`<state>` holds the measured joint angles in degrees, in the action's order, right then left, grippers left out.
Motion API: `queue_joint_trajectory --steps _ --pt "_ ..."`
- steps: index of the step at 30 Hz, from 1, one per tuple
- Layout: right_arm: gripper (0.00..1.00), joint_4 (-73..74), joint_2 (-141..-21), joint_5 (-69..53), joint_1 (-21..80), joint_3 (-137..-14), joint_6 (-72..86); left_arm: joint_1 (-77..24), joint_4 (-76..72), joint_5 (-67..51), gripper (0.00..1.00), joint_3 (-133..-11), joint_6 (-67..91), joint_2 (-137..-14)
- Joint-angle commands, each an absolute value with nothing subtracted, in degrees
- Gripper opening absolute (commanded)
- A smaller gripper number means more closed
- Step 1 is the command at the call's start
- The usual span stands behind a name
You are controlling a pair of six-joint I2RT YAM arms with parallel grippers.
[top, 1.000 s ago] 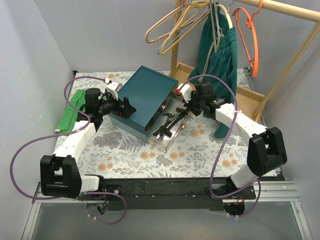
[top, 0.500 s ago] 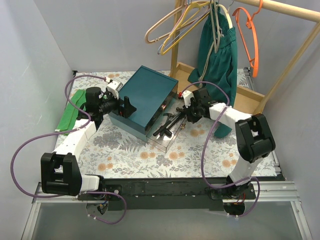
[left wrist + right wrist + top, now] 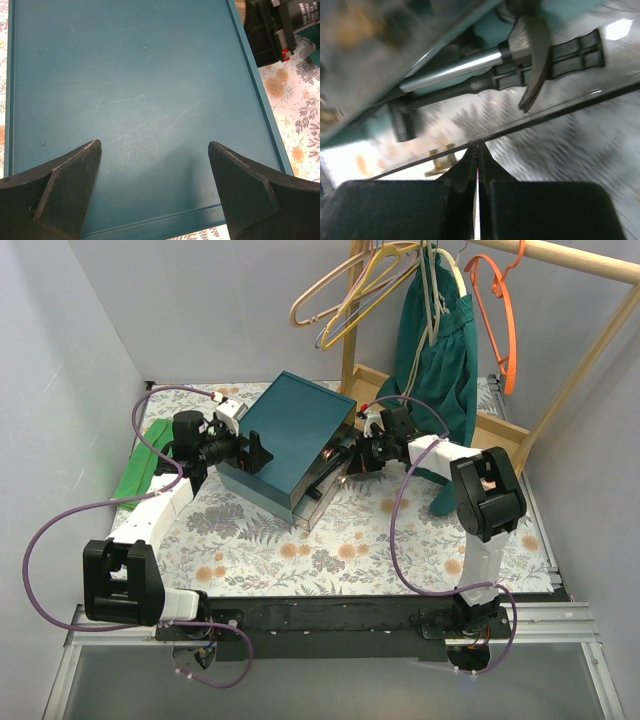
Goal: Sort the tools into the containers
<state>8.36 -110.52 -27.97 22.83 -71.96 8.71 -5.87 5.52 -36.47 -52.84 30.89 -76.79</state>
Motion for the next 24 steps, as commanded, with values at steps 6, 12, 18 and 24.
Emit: queue_joint_trajectory --steps 6,12,18,24 --pt "0.01 -6.94 -117.24 -41.57 22.94 -75.50 26.63 -6.33 11.16 -35.16 0.88 -54.05 29.88 -79.28" --pt "0.01 -11.33 -120.05 -42.19 23.20 -79.53 30.58 -6.68 11.60 -34.63 0.89 -54.40 29.35 -80.24" --pt "0.01 -12.13 -121.03 -42.63 23.47 -81.13 31.73 -7.12 11.78 -34.45 0.89 -55.55 29.00 -81.21" --pt "0.05 -4.08 -115.07 -36.77 22.85 -78.05 25.06 -7.29 11.78 -34.98 0.89 -57.92 29.00 -81.83"
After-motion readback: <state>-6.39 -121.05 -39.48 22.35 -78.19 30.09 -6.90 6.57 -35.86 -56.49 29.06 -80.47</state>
